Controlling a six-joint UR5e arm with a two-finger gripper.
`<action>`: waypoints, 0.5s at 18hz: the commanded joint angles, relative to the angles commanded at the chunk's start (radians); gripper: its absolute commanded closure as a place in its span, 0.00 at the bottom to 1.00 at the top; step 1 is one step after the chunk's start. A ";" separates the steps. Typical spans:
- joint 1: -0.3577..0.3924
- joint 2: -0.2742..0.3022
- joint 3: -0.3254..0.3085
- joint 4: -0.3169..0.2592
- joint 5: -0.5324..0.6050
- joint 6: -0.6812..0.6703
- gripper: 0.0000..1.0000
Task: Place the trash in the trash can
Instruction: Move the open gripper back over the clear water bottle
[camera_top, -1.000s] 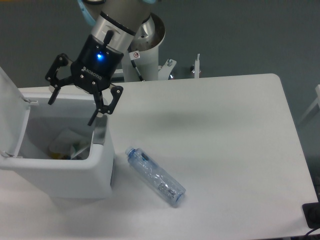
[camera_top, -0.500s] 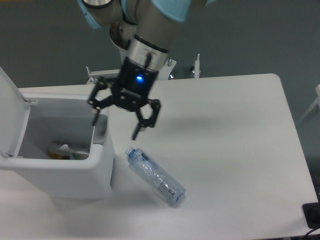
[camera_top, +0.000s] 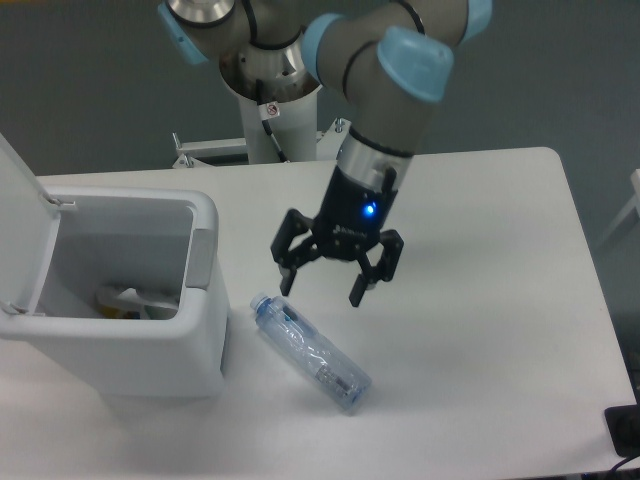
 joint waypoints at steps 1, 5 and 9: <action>-0.015 -0.034 0.021 -0.006 0.040 -0.037 0.00; -0.089 -0.167 0.123 -0.009 0.220 -0.170 0.00; -0.115 -0.236 0.163 -0.057 0.298 -0.204 0.00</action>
